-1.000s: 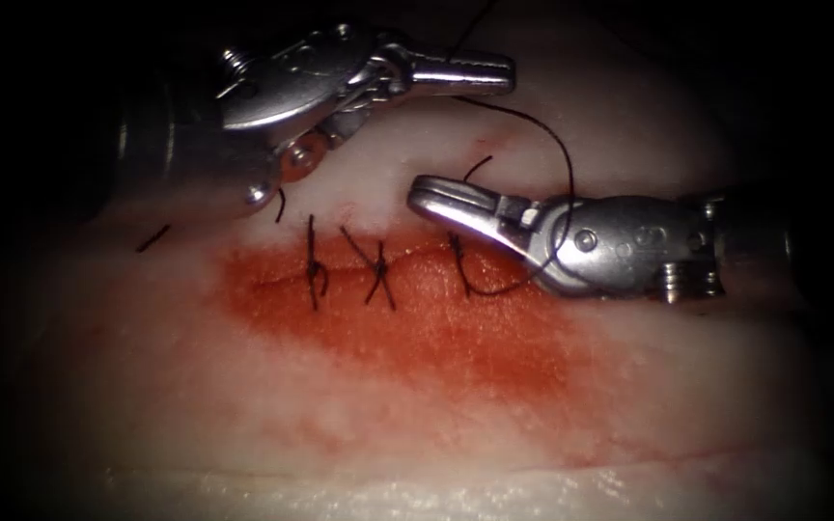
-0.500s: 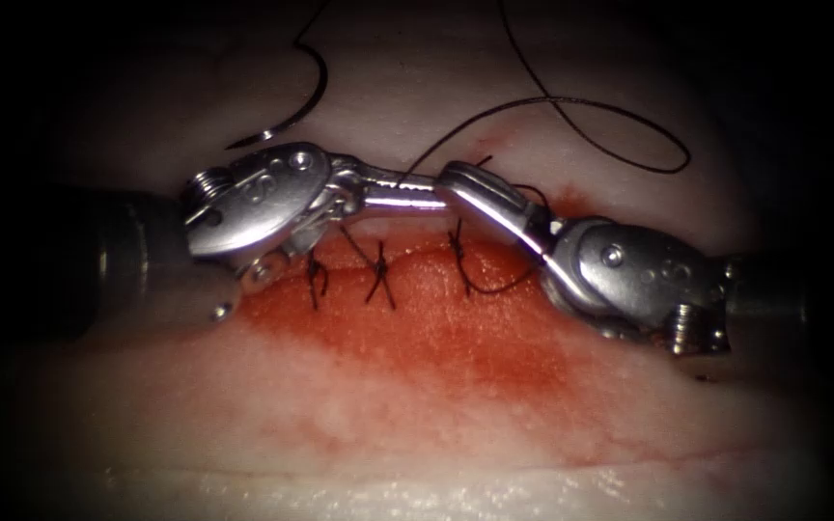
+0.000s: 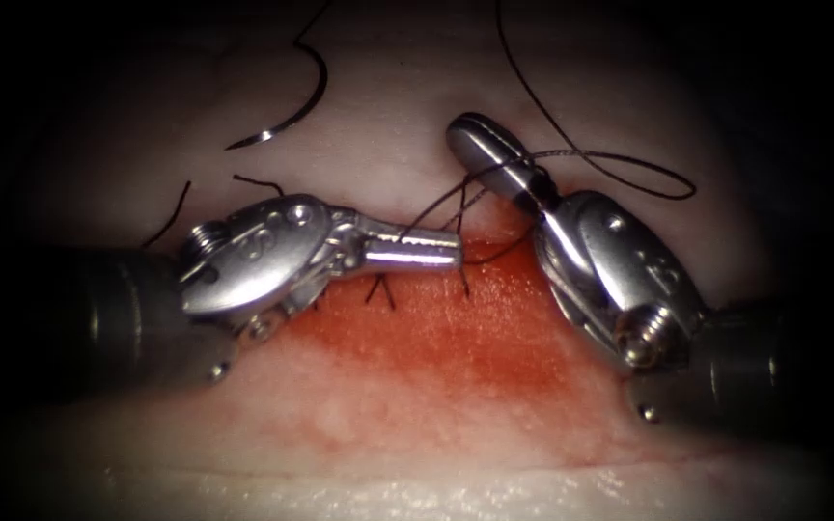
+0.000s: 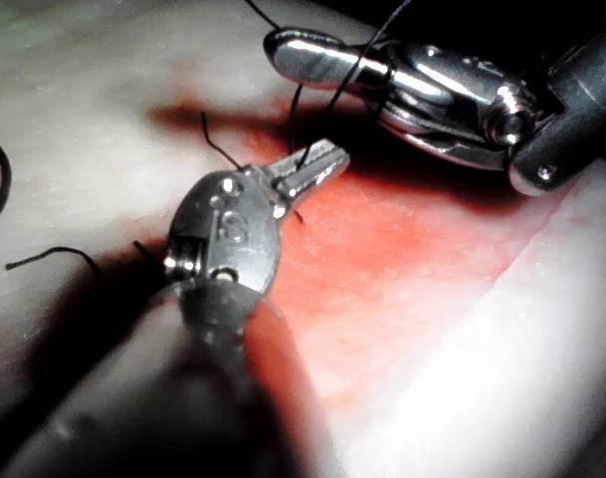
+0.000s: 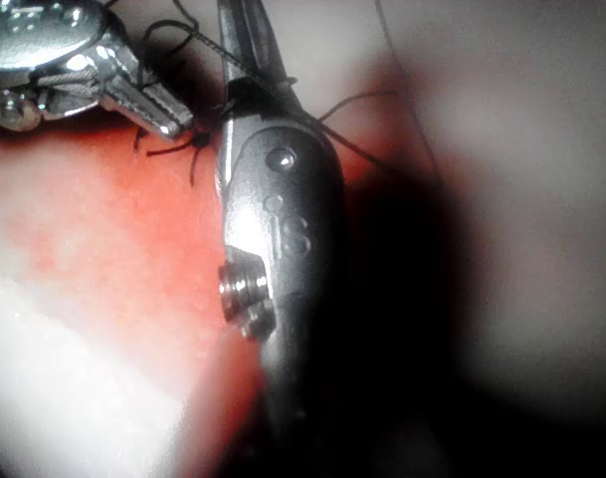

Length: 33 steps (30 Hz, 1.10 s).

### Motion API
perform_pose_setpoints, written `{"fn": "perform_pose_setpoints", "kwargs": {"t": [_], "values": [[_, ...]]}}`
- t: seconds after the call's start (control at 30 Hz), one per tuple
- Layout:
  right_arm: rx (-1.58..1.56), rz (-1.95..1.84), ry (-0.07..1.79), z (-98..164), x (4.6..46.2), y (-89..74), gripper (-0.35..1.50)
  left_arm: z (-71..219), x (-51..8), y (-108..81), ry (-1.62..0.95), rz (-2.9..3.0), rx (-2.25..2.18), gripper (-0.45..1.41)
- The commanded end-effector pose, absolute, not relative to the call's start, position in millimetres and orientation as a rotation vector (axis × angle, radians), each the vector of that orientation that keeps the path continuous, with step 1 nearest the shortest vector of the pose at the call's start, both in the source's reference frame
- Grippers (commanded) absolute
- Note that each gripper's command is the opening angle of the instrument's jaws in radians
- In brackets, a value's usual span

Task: Wound Closure
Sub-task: Wrap right hand counter-clockwise once with suture, then grip tail of suture with right jaws

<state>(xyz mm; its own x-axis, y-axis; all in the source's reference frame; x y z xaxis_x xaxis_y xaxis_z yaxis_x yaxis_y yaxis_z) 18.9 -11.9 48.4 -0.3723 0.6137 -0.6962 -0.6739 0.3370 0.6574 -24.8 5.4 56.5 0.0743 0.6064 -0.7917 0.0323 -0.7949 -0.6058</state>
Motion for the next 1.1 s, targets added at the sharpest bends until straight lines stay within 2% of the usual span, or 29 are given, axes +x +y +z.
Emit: {"fn": "perform_pose_setpoints", "kwargs": {"t": [0.03,0.17,0.3,0.37,0.43,0.47,0.63,0.73,0.77,0.97,1.1], "values": [[-0.048,1.409,1.361,48.7,19.8,-12.0,-0.35,56.9,-25.4,5.3,-0.630,1.767,-1.926,-0.45],[0.032,1.577,1.230,49.8,19.6,-11.8,-0.33,56.3,-26.0,5.7,-0.630,1.754,-1.926,-0.45],[0.099,1.693,1.154,51.0,19.5,-12.5,0.07,56.3,-26.0,6.4,-0.636,1.745,-1.921,-0.45],[0.116,1.723,1.121,51.7,19.4,-13.1,0.15,56.5,-26.0,6.7,-0.635,1.744,-1.920,-0.45],[0.113,1.745,1.101,52.2,19.3,-13.6,0.14,56.8,-26.1,6.9,-0.632,1.745,-1.920,-0.45],[0.086,1.755,1.076,52.5,19.3,-14.1,0.26,57.0,-26.1,7.0,-0.632,1.749,-1.918,-0.45],[0.051,1.789,0.966,52.4,19.3,-14.3,0.52,57.6,-26.1,6.8,-0.631,1.766,-1.913,-0.45],[0.032,1.814,0.922,52.4,19.2,-14.0,0.84,57.7,-26.1,6.5,-0.631,1.772,-1.911,-0.45],[0.031,1.816,0.917,52.3,19.1,-13.9,0.89,57.7,-26.1,6.4,-0.631,1.773,-1.912,-0.45],[0.023,1.830,0.872,52.5,18.9,-13.6,1.05,57.7,-26.1,6.3,-0.631,1.774,-1.912,-0.45],[0.018,1.841,0.832,53.0,18.9,-13.2,1.03,57.7,-26.1,6.2,-0.634,1.777,-1.910,-0.45]]}}
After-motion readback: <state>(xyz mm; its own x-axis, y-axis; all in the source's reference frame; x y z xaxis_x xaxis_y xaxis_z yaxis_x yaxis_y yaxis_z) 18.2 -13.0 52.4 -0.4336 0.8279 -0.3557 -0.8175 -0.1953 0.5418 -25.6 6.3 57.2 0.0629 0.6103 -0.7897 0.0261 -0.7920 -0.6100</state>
